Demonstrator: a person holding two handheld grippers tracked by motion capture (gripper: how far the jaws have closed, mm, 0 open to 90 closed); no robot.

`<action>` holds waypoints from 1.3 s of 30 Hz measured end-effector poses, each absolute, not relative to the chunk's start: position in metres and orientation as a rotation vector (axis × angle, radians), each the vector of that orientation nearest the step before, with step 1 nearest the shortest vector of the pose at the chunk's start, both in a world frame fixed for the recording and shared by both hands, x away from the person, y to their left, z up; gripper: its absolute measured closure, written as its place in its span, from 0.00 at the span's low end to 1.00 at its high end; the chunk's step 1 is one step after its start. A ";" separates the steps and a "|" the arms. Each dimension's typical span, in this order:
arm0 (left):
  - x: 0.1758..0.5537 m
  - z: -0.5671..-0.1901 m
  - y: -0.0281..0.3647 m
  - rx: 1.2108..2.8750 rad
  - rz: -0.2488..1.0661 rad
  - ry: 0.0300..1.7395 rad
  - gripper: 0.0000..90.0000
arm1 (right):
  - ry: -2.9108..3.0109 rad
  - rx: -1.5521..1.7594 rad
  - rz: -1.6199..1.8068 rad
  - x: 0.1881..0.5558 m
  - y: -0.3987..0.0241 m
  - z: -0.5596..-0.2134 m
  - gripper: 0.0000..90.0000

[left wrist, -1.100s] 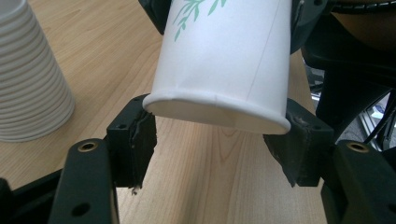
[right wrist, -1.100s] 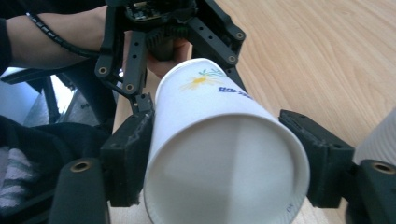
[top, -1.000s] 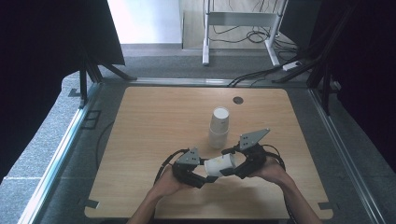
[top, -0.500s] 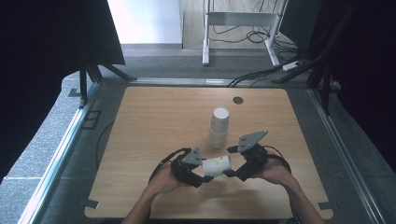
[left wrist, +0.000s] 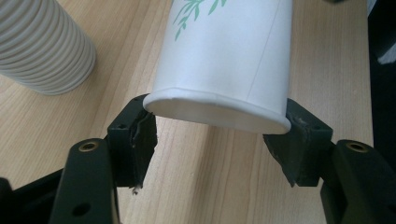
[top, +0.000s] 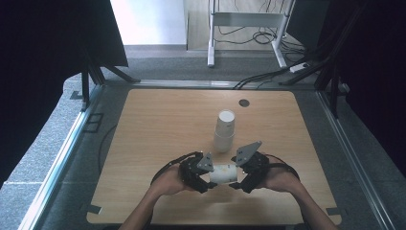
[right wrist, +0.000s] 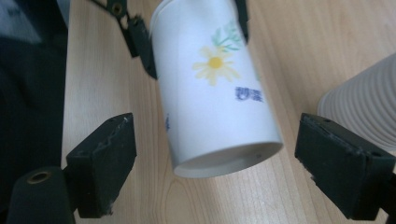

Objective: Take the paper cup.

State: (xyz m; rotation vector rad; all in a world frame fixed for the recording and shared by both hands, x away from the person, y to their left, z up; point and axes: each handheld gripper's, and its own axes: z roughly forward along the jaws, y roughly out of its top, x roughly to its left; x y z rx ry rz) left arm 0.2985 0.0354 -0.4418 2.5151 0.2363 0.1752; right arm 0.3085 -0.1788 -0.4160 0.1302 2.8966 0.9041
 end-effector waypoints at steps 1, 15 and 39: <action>0.299 -0.441 0.034 2.526 0.176 0.232 0.39 | 2.903 0.116 0.881 0.308 -0.177 -0.417 0.15; 0.299 -0.440 0.020 2.634 0.166 0.196 0.39 | 2.925 -0.015 0.647 0.307 -0.160 -0.433 0.26; 0.304 -0.437 0.023 2.532 0.098 0.268 0.20 | 2.947 0.002 0.723 0.306 -0.163 -0.436 0.41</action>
